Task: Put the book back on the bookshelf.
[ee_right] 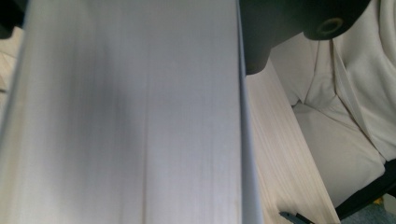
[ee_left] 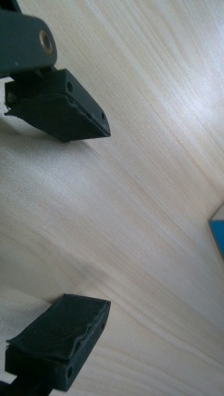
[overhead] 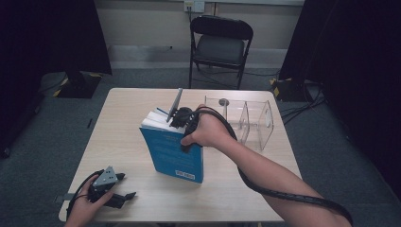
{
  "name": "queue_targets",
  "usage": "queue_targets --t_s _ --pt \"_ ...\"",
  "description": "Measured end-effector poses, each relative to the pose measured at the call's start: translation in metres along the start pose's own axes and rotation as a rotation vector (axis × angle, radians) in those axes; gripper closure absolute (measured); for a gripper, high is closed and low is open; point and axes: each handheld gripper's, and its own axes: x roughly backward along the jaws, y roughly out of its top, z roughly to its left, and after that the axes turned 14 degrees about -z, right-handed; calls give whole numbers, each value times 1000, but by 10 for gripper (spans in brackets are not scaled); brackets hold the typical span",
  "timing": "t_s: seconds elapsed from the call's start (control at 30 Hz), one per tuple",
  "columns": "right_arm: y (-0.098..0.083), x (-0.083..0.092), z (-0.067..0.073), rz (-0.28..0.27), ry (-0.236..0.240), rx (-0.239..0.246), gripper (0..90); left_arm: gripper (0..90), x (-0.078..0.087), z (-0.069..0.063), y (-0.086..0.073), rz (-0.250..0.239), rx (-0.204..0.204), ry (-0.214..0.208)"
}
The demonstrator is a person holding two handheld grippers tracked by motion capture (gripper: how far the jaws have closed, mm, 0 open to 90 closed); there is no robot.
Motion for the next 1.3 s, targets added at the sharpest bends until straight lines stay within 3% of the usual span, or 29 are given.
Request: queue_targets --t_s 0.7,1.03,1.3 --pt "-36 39 -10 -11 -34 -74 615 141 0 0 0 0 1 0" --pt "-57 51 -19 2 -36 -150 615 140 0 -1 0 -1 0 6" --pt "-74 64 -28 0 -77 -192 615 137 0 -1 0 -2 10 5"
